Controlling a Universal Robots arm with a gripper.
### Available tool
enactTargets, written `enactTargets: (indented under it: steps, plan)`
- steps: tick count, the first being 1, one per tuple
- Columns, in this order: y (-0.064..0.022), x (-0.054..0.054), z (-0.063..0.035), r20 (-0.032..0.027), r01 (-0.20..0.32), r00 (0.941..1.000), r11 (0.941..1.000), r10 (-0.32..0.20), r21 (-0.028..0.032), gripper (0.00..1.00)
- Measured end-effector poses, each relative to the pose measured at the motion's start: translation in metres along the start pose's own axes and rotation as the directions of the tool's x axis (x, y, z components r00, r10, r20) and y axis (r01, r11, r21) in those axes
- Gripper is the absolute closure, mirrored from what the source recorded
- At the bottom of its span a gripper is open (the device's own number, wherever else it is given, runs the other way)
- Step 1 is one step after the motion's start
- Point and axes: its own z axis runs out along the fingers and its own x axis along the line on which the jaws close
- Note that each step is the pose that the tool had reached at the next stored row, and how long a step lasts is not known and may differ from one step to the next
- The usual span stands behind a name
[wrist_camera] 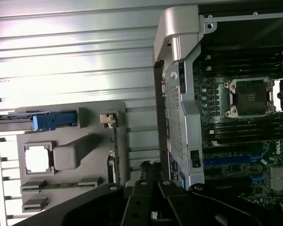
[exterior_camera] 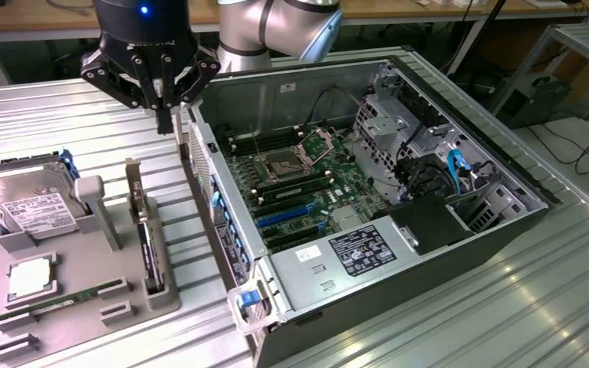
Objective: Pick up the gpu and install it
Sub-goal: 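Reach for the gpu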
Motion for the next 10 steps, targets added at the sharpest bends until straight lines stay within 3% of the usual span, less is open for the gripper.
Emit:
enactTargets:
  steps: [10]
  plan:
    - [-0.0015,0.0101,-0.0002,-0.0013,0.0,1.0,1.0,0.0,0.0001,0.89]
